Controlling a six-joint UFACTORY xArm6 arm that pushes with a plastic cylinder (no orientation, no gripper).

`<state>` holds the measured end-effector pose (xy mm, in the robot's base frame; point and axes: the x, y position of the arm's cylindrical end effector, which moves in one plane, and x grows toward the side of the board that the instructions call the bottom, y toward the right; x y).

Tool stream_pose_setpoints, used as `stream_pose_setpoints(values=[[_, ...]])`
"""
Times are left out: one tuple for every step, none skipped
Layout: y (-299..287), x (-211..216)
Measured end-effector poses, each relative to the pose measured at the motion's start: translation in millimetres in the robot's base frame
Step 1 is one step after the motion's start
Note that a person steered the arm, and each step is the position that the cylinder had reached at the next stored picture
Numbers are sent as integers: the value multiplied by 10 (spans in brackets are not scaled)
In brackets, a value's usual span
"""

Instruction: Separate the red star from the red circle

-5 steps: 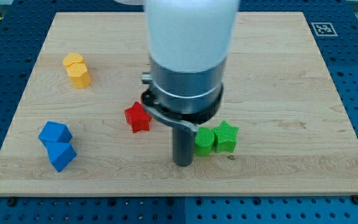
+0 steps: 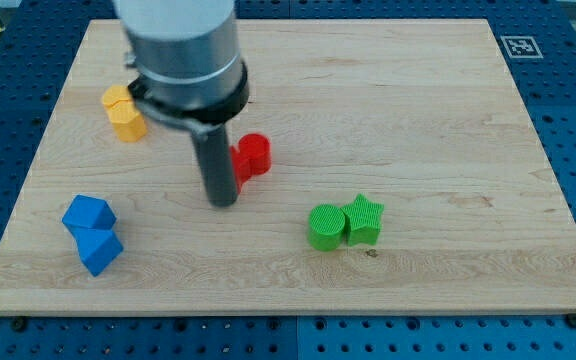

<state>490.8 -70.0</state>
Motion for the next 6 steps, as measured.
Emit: stream_pose_setpoints(values=[[101,-332],[101,-338],[101,-351],[101,-885],[101,-1195],[101,-1065]])
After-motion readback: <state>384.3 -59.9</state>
